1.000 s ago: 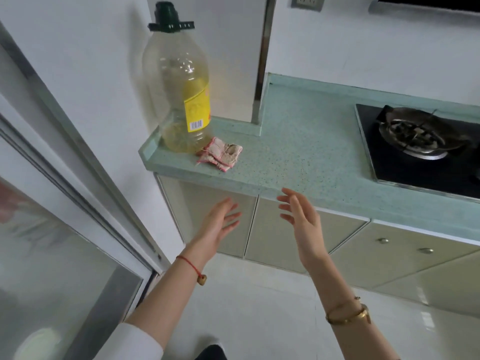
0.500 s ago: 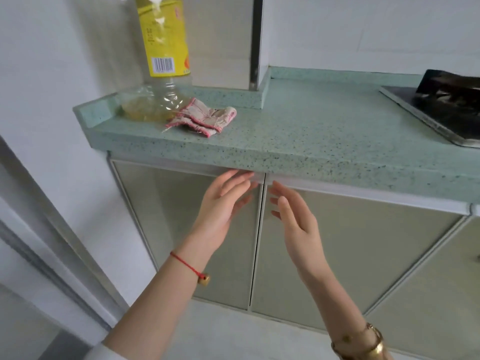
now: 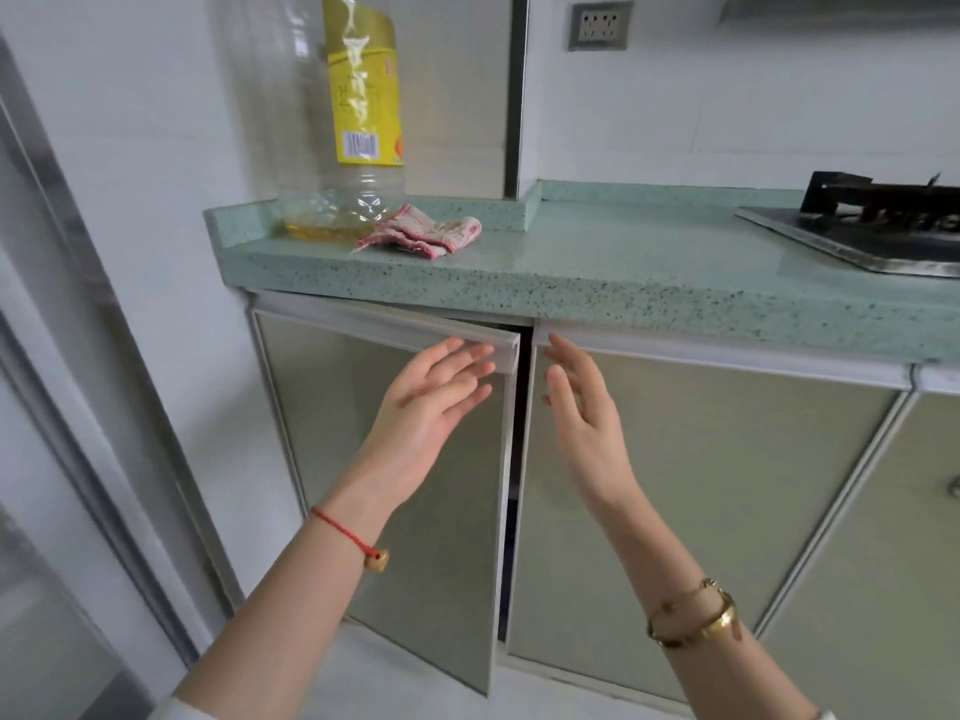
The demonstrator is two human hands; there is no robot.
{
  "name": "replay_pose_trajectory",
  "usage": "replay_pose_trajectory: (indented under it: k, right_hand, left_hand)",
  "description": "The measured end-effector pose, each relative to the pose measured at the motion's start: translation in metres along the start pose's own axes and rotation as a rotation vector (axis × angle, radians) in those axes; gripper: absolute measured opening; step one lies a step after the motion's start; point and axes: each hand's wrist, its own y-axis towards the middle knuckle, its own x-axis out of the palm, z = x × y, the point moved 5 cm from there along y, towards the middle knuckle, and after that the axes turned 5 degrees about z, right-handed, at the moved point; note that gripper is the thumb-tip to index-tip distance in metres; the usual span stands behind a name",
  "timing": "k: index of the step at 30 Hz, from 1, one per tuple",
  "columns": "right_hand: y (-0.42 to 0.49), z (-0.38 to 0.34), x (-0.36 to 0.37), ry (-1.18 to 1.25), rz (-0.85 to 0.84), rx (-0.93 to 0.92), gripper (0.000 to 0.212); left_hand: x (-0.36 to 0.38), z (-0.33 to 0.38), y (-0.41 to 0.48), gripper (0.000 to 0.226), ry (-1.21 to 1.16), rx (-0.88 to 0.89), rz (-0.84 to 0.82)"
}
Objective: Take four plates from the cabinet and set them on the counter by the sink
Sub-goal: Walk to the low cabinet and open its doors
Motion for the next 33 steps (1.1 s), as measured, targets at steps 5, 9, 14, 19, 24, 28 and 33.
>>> replay_pose_trajectory:
  k: [5, 9, 14, 19, 24, 28, 33]
  right_hand:
    - [-0.012, -0.034, 0.033, 0.024, -0.223, -0.187, 0.035]
    - [-0.032, -0.051, 0.058, 0.126, -0.309, -0.307, 0.025]
    - [-0.053, -0.065, 0.077, 0.231, -0.371, -0.301, 0.022]
    - [-0.075, -0.082, 0.101, 0.193, -0.396, -0.351, 0.02]
    - [-0.101, -0.112, 0.148, 0.115, -0.401, -0.562, 0.02]
    - [-0.118, -0.125, 0.195, 0.059, -0.49, -0.735, 0.028]
    - [-0.141, -0.131, 0.251, 0.018, -0.596, -0.801, 0.038]
  left_hand:
    - [-0.019, 0.018, -0.041, 0.055, 0.006, -0.02, -0.024]
    - [-0.028, 0.032, -0.072, 0.046, -0.006, 0.02, 0.007]
    - [-0.049, 0.049, -0.117, 0.055, 0.218, 0.157, 0.179]
    - [-0.07, 0.049, -0.172, 0.057, 0.659, 0.427, 0.451]
    - [-0.09, 0.045, -0.208, 0.063, 0.929, 0.648, 0.72]
    - [-0.113, 0.052, -0.228, 0.062, 1.004, 0.746, 0.904]
    - [-0.153, 0.066, -0.235, 0.08, 1.136, 0.724, 0.98]
